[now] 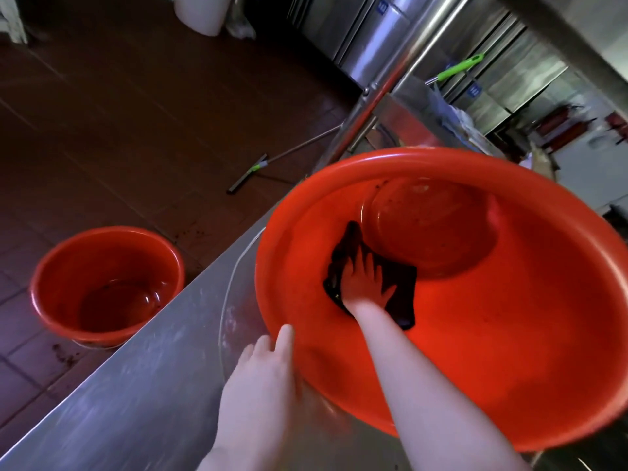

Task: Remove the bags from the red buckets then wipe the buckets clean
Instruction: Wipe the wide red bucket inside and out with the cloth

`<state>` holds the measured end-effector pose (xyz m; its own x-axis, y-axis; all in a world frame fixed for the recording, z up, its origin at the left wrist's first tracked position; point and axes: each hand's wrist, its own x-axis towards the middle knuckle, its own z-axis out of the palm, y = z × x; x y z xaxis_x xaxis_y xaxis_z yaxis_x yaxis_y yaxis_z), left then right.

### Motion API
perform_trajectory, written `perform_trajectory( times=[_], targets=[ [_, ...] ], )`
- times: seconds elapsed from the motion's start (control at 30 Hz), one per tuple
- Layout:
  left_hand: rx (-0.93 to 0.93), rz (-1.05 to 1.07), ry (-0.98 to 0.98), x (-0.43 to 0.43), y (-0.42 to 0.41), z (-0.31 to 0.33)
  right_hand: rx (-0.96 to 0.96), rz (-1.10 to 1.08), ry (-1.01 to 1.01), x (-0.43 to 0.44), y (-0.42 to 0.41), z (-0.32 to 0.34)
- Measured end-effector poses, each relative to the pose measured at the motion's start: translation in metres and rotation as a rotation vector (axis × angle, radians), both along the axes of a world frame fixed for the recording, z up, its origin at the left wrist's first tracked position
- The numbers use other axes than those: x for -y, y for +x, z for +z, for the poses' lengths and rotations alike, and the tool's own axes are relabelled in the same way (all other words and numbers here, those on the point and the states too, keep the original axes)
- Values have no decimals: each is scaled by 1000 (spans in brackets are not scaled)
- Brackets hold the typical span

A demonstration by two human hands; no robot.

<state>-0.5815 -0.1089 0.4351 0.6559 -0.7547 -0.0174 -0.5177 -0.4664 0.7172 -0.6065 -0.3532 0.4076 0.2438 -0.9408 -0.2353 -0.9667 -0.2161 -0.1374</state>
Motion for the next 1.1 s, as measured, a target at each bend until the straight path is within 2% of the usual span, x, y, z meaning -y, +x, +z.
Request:
perform_trajectory(
  times=[0.1, 0.13, 0.2, 0.3, 0.4, 0.47, 0.57, 0.63, 0.73, 0.8, 0.9, 1.1],
  targets=[
    [285, 163, -285, 4, 31, 29, -28, 24, -19, 5, -5, -6],
    [330, 225, -374, 9, 46, 33, -36, 29, -17, 6, -6, -7],
    [306, 204, -427, 20, 73, 39, -65, 44, -6, 6, -7, -5],
    [100, 129, -433, 30, 87, 30, -124, 57, -19, 3, -21, -3],
    [109, 85, -395, 32, 77, 11, -239, 10, -68, -3, -54, 4],
    [34, 51, -348, 36, 59, 1, -296, -82, -77, -13, -76, 9],
    [-108, -35, -273, 42, 13, -11, -149, -223, -20, -50, -89, 11],
    [-189, -74, -231, 43, -15, -18, -83, -192, -31, -82, -91, 7],
    [-270, -66, -159, 42, -33, -24, -185, -23, -120, -119, -102, -2],
    [-192, -60, -134, 39, -35, -25, -196, 0, -126, -120, -107, -3],
    [-43, -80, -61, 34, -35, -25, -106, -79, -100, -90, -102, 0],
    [-88, -46, -33, 38, -38, -33, -75, -235, 16, 1, -97, 7]
  ],
)
